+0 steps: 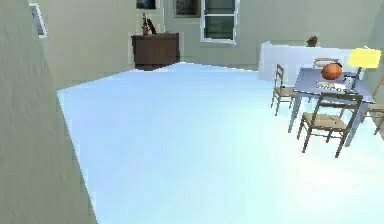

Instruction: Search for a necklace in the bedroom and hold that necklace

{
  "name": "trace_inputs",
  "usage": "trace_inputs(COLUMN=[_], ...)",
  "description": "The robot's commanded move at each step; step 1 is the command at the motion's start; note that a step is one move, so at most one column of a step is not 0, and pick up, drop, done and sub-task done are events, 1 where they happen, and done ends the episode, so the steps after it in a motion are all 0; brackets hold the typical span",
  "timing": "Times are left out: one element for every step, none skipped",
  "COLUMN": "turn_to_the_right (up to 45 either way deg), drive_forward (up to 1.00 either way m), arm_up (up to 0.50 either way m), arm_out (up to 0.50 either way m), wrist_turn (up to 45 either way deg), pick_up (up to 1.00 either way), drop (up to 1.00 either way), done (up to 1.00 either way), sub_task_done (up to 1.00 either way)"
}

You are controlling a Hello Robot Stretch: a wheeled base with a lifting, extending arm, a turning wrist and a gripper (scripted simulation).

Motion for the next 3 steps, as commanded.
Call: trace_inputs(turn_to_the_right=[-45.0, -45.0, -45.0], drive_forward=[0.0, 0.0, 0.0], arm_up=[0.0, 0.0, 0.0], arm_out=[0.0, 0.0, 0.0], wrist_turn=[0.0, 0.0, 0.0], pick_up=[0.0, 0.0, 0.0], drop=[0.0, 0.0, 0.0], done=[0.0, 0.0, 0.0], sub_task_done=[0.0, 0.0, 0.0])
